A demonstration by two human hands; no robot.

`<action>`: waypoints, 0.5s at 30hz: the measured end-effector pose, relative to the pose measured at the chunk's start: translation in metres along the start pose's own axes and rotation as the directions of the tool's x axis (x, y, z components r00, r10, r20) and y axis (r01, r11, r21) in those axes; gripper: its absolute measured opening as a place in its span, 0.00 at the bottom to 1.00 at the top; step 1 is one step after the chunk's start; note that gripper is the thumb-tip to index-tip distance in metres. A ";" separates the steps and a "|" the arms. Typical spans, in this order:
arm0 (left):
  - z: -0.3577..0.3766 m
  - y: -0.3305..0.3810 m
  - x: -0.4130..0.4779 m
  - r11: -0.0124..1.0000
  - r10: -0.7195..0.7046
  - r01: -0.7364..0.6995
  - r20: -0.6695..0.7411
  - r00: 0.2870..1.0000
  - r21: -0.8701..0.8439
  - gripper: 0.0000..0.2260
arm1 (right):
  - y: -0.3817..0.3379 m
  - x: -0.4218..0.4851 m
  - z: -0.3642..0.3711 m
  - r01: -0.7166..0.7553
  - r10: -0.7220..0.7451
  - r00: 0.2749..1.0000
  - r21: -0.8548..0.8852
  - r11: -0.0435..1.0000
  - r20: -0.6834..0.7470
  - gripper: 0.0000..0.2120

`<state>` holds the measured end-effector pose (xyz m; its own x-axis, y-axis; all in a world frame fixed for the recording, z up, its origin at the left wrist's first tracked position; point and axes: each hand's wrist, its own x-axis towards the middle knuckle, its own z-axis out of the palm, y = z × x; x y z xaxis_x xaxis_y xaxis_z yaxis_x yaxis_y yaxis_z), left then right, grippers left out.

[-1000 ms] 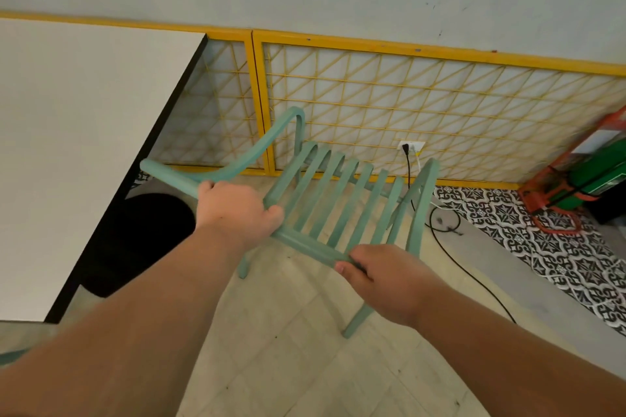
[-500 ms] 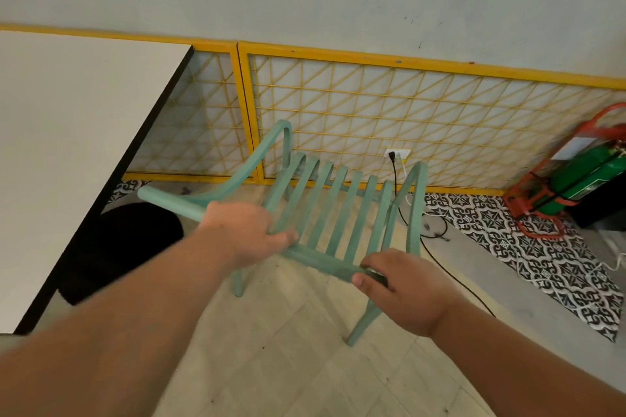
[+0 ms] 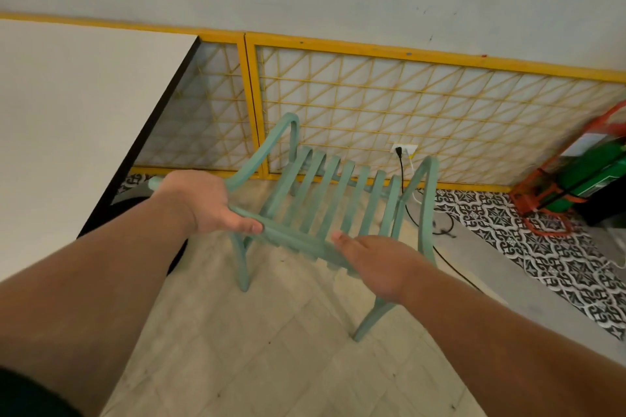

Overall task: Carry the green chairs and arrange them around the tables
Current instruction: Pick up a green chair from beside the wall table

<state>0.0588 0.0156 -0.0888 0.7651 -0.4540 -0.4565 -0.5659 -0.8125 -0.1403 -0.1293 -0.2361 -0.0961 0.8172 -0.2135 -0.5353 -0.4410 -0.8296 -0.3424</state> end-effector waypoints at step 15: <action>-0.005 0.029 -0.031 0.995 -0.065 0.063 -0.023 0.998 -0.078 0.49 | 0.014 0.008 -0.002 0.109 -0.160 0.979 -0.333 0.937 -0.130 0.46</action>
<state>0.0200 0.0041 -0.0738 0.8070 -0.4086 -0.4265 -0.4909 -0.8655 -0.0998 -0.1283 -0.2506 -0.1036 0.9183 -0.1432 -0.3690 -0.2006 -0.9721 -0.1218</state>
